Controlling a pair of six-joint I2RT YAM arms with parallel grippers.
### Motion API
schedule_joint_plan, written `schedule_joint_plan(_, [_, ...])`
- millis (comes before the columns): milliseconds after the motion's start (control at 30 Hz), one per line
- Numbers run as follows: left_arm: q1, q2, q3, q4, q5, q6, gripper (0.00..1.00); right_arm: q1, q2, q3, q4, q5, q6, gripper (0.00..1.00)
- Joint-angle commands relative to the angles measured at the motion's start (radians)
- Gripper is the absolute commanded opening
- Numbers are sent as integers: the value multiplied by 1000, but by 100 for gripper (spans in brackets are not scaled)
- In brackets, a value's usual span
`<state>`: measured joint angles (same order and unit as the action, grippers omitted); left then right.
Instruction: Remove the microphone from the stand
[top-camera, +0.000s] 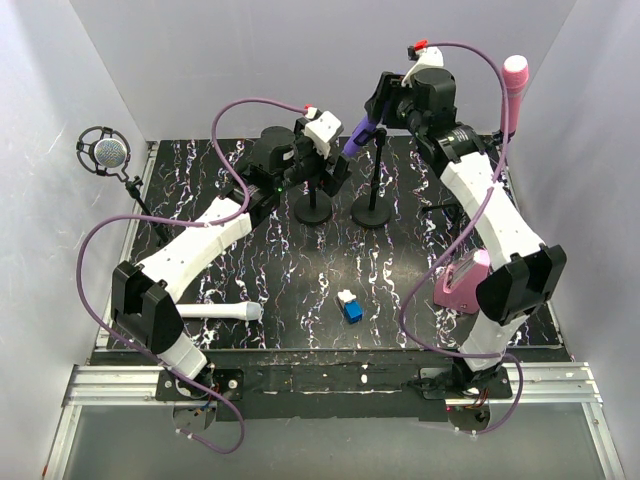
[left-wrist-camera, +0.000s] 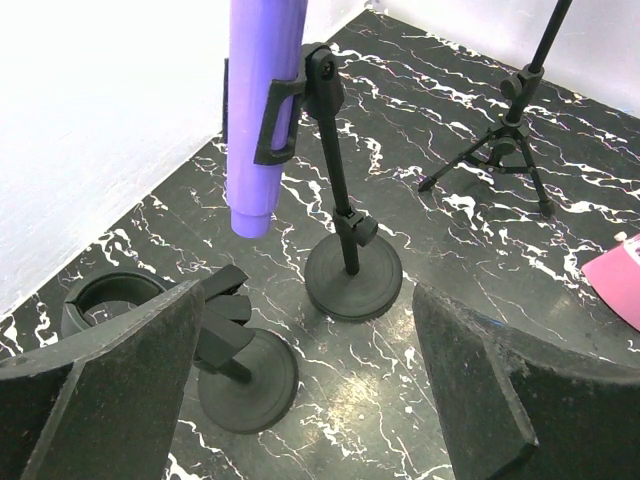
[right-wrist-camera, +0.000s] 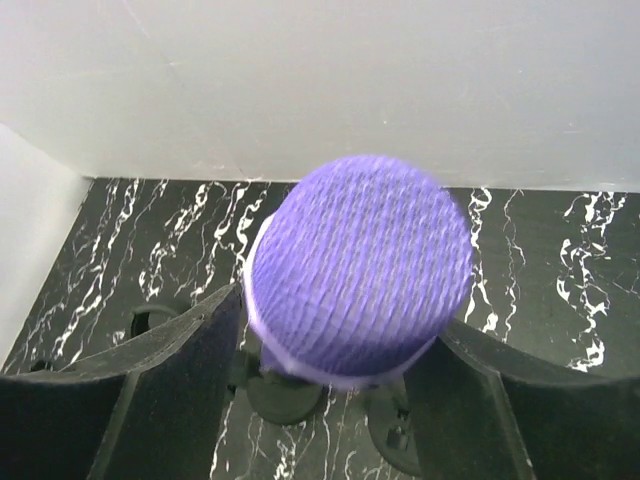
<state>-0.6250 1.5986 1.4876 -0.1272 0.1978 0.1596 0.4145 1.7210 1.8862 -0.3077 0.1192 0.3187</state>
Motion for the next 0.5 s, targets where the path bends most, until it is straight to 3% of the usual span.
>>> schedule_joint_plan(0, [-12, -57, 11, -2, -12, 12, 84, -9, 52, 94, 78, 40, 45, 66])
schedule_joint_plan(133, [-19, -63, 11, -3, -14, 23, 85, -11, 60, 113, 70, 30, 59, 37])
schedule_joint_plan(467, [-21, -71, -36, 101, -86, 72, 87, -13, -151, -13, -25, 28, 125, 20])
